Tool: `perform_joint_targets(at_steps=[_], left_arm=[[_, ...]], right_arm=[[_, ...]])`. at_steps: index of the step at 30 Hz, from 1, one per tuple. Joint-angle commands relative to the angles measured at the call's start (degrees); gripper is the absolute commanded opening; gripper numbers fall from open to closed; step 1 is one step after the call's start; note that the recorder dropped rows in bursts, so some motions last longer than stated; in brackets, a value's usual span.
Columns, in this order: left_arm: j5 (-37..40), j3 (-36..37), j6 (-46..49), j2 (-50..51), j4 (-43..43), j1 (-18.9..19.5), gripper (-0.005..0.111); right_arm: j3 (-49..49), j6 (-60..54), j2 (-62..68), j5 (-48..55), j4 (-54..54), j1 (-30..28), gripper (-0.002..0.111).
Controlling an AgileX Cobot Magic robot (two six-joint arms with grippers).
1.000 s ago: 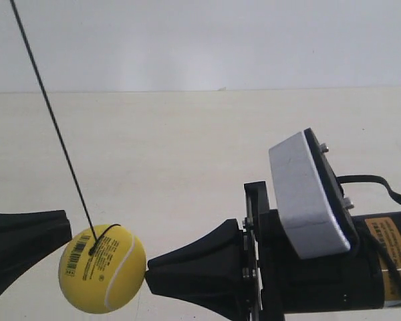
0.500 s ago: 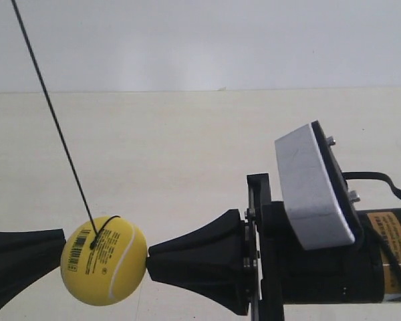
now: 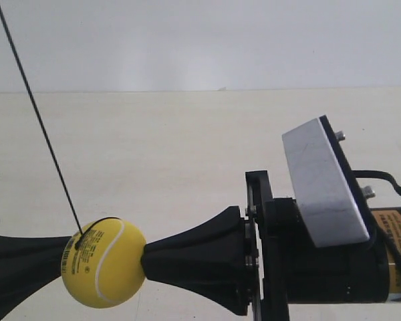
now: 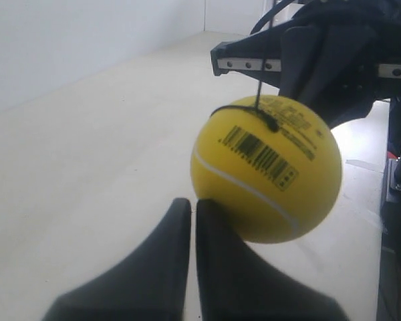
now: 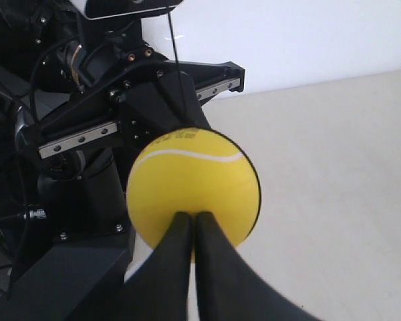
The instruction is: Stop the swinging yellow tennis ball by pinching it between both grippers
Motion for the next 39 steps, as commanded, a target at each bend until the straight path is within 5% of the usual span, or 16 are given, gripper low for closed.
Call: perform_joint_targets(at_steps=[1, 39], left_arm=[[-7.5, 0.1, 0.6, 0.1, 1.2, -0.6, 0.005], [-6.6, 0.1, 0.8, 0.1, 1.3, -0.6, 0.005]], right_arm=[[-0.3, -0.6, -0.2, 0.0, 1.7, 0.0, 0.0], [-0.3, -0.3, -0.2, 2.4, 1.0, 0.0, 0.0]])
